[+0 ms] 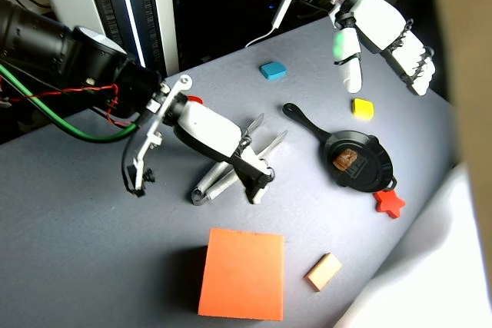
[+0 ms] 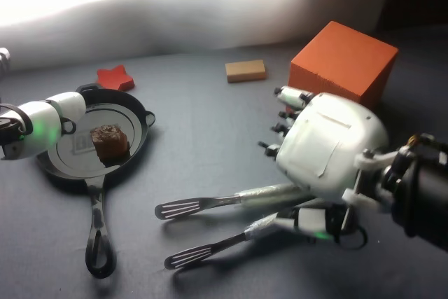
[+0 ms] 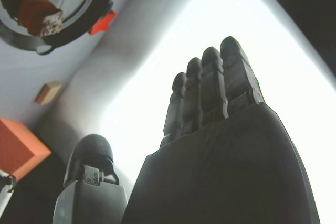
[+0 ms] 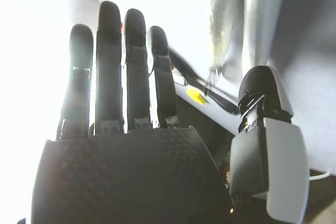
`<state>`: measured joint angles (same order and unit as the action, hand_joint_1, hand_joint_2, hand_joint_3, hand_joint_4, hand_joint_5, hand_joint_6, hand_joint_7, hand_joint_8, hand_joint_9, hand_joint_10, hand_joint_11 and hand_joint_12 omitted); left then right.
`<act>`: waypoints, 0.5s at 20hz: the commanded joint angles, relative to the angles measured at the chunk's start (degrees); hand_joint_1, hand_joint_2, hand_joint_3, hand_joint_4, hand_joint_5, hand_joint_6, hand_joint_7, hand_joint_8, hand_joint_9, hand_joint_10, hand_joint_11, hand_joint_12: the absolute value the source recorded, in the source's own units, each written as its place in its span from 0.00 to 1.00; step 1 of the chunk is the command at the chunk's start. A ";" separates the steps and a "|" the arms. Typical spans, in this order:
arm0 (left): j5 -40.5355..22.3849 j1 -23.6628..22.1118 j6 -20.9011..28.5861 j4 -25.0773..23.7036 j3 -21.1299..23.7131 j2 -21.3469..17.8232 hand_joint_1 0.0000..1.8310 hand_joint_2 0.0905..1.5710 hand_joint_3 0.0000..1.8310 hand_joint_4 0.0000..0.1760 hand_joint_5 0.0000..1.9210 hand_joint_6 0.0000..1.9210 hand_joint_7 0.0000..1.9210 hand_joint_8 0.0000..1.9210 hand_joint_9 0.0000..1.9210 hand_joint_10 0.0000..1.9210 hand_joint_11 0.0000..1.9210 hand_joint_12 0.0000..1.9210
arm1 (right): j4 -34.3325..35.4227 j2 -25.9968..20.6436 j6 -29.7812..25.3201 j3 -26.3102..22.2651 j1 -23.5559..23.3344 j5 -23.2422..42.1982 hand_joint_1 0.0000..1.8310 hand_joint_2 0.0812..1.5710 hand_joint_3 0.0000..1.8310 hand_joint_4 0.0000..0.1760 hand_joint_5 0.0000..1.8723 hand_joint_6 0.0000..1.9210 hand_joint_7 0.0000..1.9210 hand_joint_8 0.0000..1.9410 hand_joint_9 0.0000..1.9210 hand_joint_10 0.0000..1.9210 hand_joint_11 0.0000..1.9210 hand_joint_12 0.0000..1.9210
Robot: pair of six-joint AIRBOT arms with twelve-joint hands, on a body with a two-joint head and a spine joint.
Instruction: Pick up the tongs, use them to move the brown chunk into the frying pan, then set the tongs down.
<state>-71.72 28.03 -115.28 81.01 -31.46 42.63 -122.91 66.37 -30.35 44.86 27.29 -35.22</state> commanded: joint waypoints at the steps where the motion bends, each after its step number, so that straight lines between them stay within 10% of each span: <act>1: -4.54 -0.41 -0.20 -4.72 0.12 -0.67 0.00 0.80 0.00 0.00 0.17 0.02 0.18 0.01 0.15 0.02 0.00 0.29 | -0.64 -1.21 1.37 -1.24 -1.23 -3.42 0.15 0.72 0.00 0.00 0.52 0.04 0.55 0.03 0.39 0.37 0.14 0.83; 5: -4.08 -0.68 -0.21 -4.97 0.62 -0.67 0.06 0.84 0.00 0.00 0.37 0.02 0.43 0.03 0.37 0.10 0.05 0.72 | 20.22 -6.29 10.42 -6.19 -6.93 -0.85 0.13 0.78 0.00 0.00 0.62 0.05 0.67 0.18 0.45 0.67 0.24 0.97; 6: -3.15 -0.92 -0.42 -5.41 0.60 -0.66 0.09 0.86 0.00 0.00 0.43 0.02 0.48 0.06 0.36 0.30 0.10 0.78 | 27.31 -7.84 13.07 -7.26 -9.03 -0.33 0.14 0.79 0.00 0.00 0.63 0.06 0.66 0.26 0.48 0.70 0.27 0.99; 9: 3.74 -1.46 -0.40 -8.65 -0.06 -0.58 0.16 0.89 0.00 0.00 0.54 0.06 0.46 0.49 0.38 0.68 0.23 0.87 | 44.85 -12.89 22.92 -10.47 -14.63 1.65 0.18 0.83 0.00 0.00 0.61 0.33 0.61 0.57 0.51 0.88 0.37 1.00; 10: 5.36 -1.55 0.16 -10.22 -0.31 -0.45 0.18 0.90 0.00 0.00 0.46 0.40 0.45 0.65 0.39 0.78 0.26 0.95 | 48.74 -14.59 24.73 -11.41 -15.71 2.78 0.20 0.84 0.00 0.00 0.58 0.46 0.61 0.62 0.53 0.92 0.43 1.00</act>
<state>-63.66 27.05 -115.18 75.31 -31.68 42.59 -70.43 50.81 -5.52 33.08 11.60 -33.36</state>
